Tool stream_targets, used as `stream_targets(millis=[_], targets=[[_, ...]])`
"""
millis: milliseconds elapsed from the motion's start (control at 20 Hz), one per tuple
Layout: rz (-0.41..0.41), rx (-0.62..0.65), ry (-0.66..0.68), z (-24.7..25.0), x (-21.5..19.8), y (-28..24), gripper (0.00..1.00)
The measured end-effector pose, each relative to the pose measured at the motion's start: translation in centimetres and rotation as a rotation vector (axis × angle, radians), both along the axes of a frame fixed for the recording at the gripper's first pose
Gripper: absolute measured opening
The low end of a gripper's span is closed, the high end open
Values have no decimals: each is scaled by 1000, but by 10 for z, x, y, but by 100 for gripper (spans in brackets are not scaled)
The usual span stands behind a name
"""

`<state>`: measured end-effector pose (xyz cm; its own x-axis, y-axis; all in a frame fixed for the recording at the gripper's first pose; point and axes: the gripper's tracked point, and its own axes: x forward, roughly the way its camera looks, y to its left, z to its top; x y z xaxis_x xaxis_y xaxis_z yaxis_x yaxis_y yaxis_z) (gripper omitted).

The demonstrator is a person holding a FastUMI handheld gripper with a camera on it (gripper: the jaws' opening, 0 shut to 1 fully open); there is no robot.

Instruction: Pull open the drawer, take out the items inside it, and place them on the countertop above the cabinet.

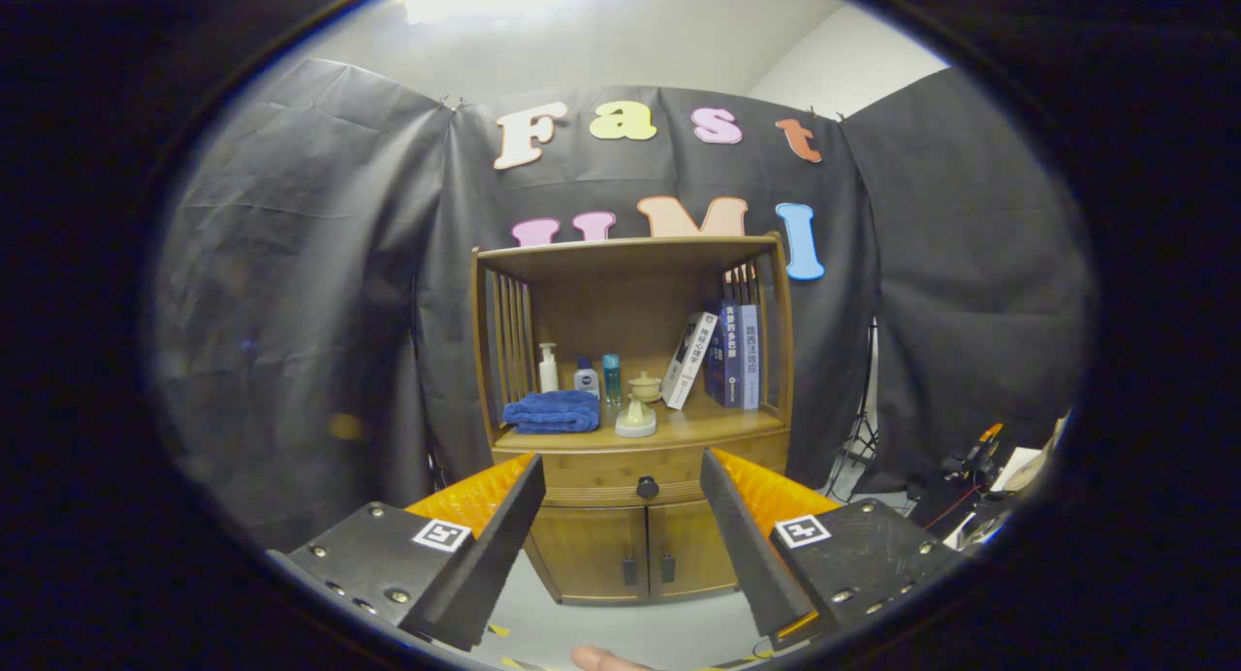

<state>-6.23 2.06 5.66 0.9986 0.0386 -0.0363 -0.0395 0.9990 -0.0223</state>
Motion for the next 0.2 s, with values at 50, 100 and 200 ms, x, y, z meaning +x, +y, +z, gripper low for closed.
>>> stream_targets(millis=[50,100,200], targets=[[-3,4,2,-1,2,-1,98],[-4,6,5,-2,3,-2,98],[-7,7,8,-4,5,-5,98]])
